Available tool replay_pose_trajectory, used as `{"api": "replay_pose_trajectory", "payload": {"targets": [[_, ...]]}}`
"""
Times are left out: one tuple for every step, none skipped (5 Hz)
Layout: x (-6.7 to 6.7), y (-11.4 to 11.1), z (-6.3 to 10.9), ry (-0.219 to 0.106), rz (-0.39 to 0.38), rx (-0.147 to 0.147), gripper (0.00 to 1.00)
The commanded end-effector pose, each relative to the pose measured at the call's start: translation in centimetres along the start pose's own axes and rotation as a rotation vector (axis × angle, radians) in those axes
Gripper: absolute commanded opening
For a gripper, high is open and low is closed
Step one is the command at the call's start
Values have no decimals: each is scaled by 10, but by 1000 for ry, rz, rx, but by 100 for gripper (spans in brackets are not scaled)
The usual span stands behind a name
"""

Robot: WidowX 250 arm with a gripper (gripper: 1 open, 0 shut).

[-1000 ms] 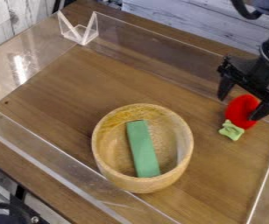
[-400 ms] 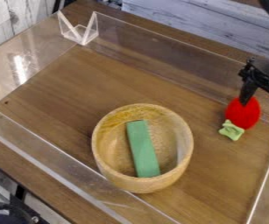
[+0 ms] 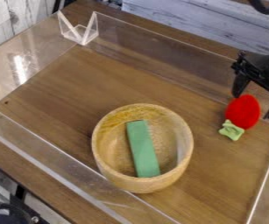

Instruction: Move the red object to the left side of the table

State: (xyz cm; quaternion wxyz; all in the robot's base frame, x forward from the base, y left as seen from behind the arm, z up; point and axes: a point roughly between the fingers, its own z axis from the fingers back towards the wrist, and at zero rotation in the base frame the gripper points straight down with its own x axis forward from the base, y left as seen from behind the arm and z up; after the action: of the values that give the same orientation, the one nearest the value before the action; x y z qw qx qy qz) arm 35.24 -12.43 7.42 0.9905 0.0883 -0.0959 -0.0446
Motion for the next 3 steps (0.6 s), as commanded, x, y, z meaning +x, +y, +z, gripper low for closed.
{"api": "replay_pose_trajectory", "payload": {"targets": [[14, 3, 1, -57, -26, -31, 100], [14, 1, -18, -50, -75, -43, 100], [12, 7, -16, -51, -71, -47, 0]]}}
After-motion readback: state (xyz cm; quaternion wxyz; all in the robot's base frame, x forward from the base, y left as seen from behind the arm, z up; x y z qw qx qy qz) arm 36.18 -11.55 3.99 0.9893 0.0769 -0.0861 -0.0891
